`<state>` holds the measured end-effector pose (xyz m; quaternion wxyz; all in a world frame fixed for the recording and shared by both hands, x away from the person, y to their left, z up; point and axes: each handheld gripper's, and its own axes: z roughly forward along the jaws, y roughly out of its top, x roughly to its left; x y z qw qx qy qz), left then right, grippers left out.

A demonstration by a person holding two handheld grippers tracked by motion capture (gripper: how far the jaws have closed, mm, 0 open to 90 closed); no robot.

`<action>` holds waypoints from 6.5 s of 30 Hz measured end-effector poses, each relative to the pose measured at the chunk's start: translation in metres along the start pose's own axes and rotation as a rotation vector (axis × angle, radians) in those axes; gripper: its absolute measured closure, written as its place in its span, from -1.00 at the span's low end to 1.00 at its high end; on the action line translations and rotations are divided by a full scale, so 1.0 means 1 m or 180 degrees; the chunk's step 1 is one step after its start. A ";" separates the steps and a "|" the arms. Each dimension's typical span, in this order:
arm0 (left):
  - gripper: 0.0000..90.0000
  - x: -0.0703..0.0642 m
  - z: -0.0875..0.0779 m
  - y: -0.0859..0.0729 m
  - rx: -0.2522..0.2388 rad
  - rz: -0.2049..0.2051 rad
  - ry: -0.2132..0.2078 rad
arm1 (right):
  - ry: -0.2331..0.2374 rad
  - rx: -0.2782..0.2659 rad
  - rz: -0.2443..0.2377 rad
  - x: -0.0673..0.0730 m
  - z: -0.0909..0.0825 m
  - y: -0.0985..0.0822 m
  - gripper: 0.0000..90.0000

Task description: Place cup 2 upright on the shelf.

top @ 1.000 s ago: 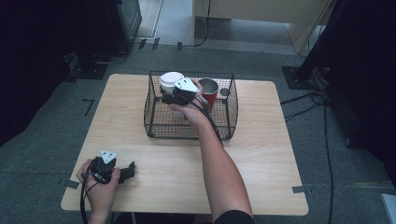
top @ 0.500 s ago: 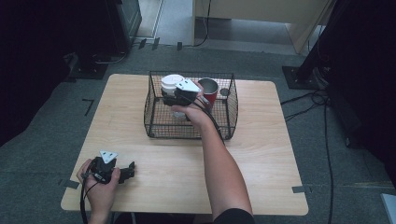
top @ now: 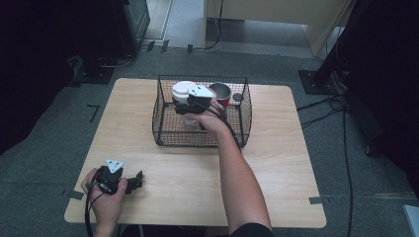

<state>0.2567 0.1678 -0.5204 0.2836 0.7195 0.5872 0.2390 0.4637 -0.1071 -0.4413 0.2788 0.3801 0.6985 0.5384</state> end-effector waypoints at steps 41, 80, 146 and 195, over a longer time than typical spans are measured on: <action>-1.00 0.000 0.000 0.000 0.0001 -0.0002 -0.0001 | 0.0220 -0.0049 -0.0349 -0.018 -0.057 0.014 -0.96; -1.00 0.000 0.000 0.000 -0.0009 -0.0009 0.0001 | -0.0280 -0.0282 -0.0073 -0.008 -0.168 -0.002 -0.91; -1.00 0.000 0.000 0.000 0.0000 0.0008 -0.0002 | -0.1523 0.0279 0.0496 -0.099 -0.361 -0.165 -1.00; -1.00 -0.008 -0.003 -0.004 0.0005 0.0105 -0.0087 | -0.1565 0.1531 0.0908 -0.120 -0.355 -0.185 -1.00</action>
